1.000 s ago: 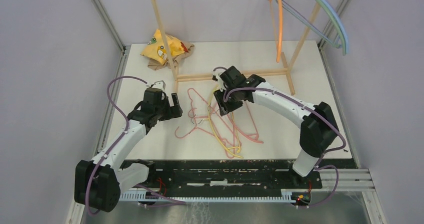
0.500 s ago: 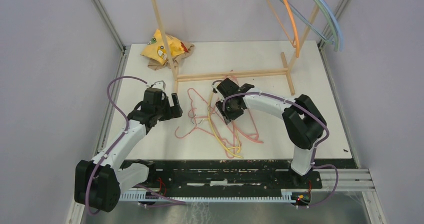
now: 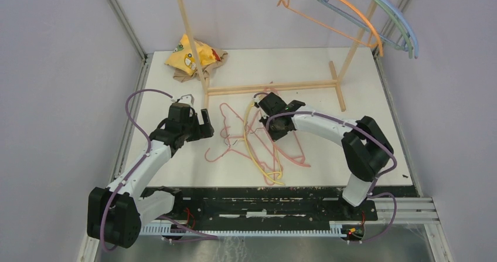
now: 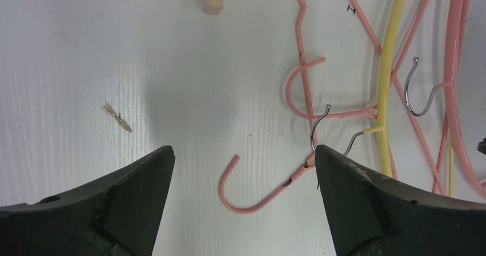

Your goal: Organize the hangers

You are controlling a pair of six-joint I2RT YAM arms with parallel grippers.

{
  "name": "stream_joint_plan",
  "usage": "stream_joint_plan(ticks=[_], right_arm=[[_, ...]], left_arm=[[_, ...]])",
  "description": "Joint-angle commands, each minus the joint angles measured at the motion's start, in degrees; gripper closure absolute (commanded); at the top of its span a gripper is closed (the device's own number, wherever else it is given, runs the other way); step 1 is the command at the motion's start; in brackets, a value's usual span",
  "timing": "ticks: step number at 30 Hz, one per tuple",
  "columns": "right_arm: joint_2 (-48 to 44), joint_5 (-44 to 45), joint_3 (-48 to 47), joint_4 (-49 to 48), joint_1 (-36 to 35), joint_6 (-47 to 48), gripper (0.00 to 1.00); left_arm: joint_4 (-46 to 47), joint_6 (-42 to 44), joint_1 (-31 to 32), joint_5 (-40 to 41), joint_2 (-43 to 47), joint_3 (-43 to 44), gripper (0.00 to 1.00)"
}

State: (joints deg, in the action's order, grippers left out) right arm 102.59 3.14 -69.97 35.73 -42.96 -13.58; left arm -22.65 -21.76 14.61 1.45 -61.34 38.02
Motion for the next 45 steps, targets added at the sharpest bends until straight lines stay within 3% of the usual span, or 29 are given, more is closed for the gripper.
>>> stream_joint_plan(ticks=[1,4,7,10,16,22,30,35,38,41,45], right_arm=[[-8.92,1.26,-0.59,2.08,0.07,0.53,0.89],[-12.14,-2.91,-2.17,5.44,0.08,0.59,0.95],[-14.76,-4.22,-2.28,7.16,0.03,-0.11,0.93],[-13.7,-2.01,-0.23,8.97,0.07,0.63,0.72],[-12.91,0.2,7.36,5.0,0.05,3.58,0.56],[-9.78,0.32,10.8,0.16,0.16,5.5,0.53],[-2.79,-1.69,6.99,-2.1,0.39,7.05,0.53],[0.39,-2.52,6.52,-3.36,0.38,5.56,0.58],[1.05,-4.15,6.9,-3.33,0.4,4.68,0.73],[-0.54,-4.46,7.84,-3.06,0.42,3.09,0.95],[-6.06,-4.66,7.23,-0.24,0.44,1.45,1.0]], left_arm=[[1.49,2.12,0.06,0.49,0.02,-0.23,0.01],[1.56,2.16,0.07,0.36,0.19,-0.18,0.01],[1.84,2.16,0.12,0.32,0.46,-0.23,0.01],[2.34,1.97,0.08,-0.32,0.39,-0.38,0.01],[2.44,2.07,0.07,-0.57,0.86,-0.4,0.01],[2.1,1.95,0.08,-0.72,1.31,-0.58,0.01],[1.01,2.25,0.14,0.03,1.44,-0.32,0.01],[0.62,2.17,0.16,0.53,1.83,-0.31,0.01],[0.34,2.29,0.17,0.91,1.84,-0.23,0.01],[0.33,2.33,0.11,1.06,1.84,-0.15,0.01],[0.33,2.5,0.18,1.2,1.99,-0.06,0.01]])
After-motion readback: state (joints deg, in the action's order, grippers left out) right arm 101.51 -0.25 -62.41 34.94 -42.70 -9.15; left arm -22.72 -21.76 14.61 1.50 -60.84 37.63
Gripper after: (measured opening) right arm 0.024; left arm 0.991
